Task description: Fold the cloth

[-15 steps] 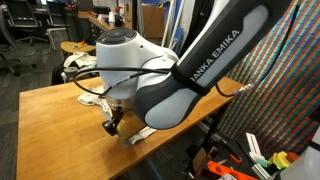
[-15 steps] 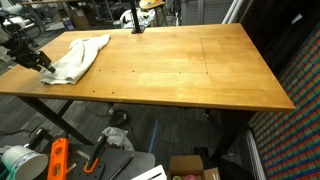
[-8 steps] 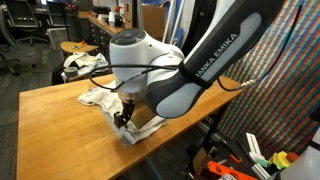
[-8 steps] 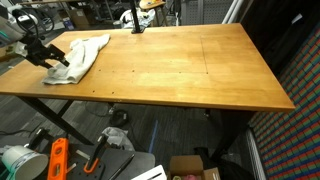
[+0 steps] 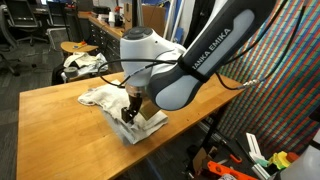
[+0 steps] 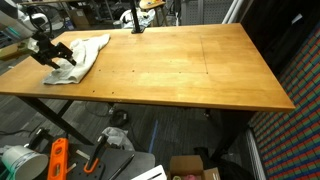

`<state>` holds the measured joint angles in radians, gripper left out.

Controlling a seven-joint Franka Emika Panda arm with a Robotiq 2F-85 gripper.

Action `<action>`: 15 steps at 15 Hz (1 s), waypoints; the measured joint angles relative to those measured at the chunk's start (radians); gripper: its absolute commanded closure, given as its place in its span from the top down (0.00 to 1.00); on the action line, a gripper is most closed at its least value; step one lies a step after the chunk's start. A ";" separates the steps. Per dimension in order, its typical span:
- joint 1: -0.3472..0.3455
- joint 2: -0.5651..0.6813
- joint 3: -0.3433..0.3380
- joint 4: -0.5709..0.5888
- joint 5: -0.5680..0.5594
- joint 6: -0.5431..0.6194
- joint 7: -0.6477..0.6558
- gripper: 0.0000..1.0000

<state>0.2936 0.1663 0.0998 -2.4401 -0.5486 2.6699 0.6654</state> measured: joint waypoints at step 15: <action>-0.041 -0.119 0.030 -0.045 0.284 -0.033 -0.268 1.00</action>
<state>0.2524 0.0477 0.1302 -2.4850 -0.2643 2.6373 0.3978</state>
